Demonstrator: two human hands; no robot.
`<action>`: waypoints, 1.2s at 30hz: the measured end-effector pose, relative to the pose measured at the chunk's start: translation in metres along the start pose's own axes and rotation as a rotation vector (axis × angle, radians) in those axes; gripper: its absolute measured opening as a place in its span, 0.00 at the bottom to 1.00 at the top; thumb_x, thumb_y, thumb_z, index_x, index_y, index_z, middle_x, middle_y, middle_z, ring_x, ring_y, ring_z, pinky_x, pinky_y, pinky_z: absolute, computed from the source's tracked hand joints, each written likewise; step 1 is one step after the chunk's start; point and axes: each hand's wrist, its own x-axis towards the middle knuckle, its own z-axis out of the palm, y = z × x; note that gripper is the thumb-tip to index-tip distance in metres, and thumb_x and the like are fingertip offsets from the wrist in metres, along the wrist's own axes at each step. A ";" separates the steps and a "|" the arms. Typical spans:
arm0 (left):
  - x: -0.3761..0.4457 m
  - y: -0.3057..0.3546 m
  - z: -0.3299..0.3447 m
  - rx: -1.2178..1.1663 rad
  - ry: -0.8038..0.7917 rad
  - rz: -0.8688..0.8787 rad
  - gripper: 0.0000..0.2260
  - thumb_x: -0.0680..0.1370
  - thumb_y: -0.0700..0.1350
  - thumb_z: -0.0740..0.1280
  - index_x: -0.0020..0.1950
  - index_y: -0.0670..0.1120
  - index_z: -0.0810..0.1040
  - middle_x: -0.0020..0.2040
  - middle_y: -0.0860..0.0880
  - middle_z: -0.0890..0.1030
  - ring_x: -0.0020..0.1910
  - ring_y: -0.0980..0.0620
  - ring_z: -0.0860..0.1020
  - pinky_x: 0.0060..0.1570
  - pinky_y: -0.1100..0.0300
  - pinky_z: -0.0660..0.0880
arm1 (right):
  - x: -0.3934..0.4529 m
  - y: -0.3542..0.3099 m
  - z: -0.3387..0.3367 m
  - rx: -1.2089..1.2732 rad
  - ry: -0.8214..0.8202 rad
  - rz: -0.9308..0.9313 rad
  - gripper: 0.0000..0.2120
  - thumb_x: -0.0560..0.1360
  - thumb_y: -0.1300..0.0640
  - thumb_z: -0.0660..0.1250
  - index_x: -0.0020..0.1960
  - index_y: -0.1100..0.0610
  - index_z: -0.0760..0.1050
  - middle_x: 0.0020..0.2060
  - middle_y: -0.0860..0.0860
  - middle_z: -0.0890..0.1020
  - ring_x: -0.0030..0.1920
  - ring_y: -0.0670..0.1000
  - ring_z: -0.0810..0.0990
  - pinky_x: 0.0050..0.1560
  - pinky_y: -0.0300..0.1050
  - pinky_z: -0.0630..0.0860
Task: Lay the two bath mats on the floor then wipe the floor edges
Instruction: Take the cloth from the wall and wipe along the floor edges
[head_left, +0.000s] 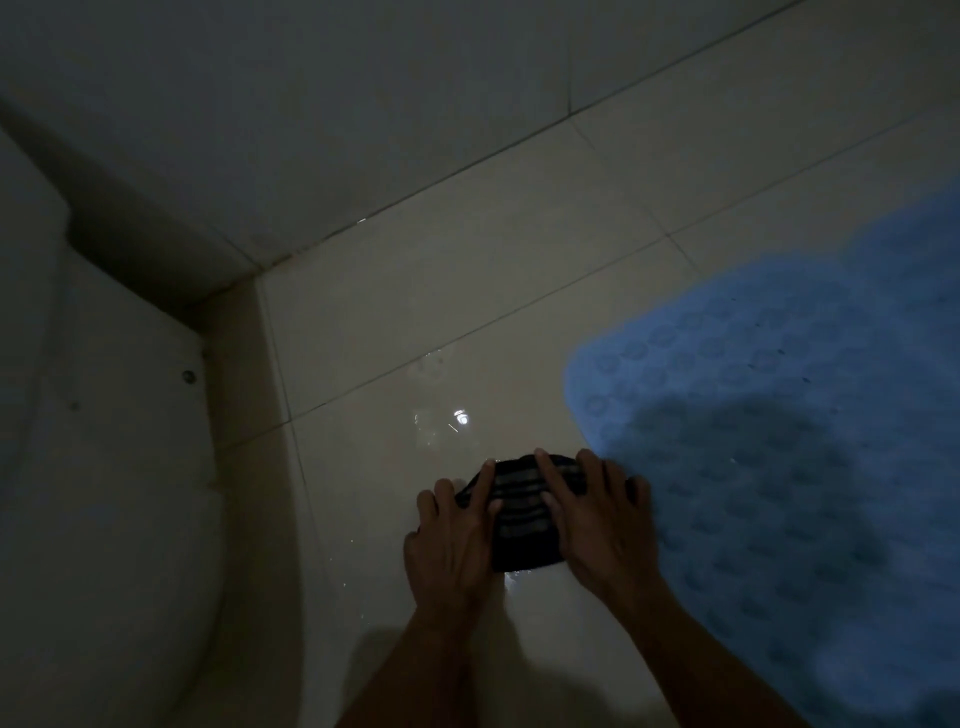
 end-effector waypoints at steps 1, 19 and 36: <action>0.010 -0.003 -0.004 0.005 0.000 0.010 0.24 0.84 0.61 0.46 0.80 0.64 0.45 0.67 0.49 0.64 0.66 0.47 0.64 0.51 0.52 0.75 | 0.008 -0.003 0.000 -0.002 0.012 0.002 0.23 0.79 0.44 0.54 0.73 0.44 0.69 0.60 0.56 0.76 0.54 0.59 0.73 0.50 0.54 0.65; 0.216 -0.025 -0.063 0.090 0.245 0.351 0.22 0.83 0.59 0.54 0.78 0.63 0.62 0.59 0.46 0.75 0.58 0.43 0.73 0.47 0.49 0.74 | 0.168 -0.039 0.003 -0.104 0.186 0.273 0.20 0.79 0.47 0.59 0.69 0.49 0.74 0.58 0.57 0.77 0.53 0.60 0.73 0.50 0.55 0.67; 0.309 0.129 -0.109 0.221 0.172 0.587 0.27 0.80 0.61 0.40 0.79 0.64 0.59 0.62 0.45 0.73 0.58 0.42 0.71 0.51 0.48 0.72 | 0.235 0.070 -0.019 0.083 0.229 0.667 0.21 0.77 0.49 0.64 0.70 0.48 0.74 0.56 0.58 0.78 0.52 0.61 0.72 0.51 0.58 0.71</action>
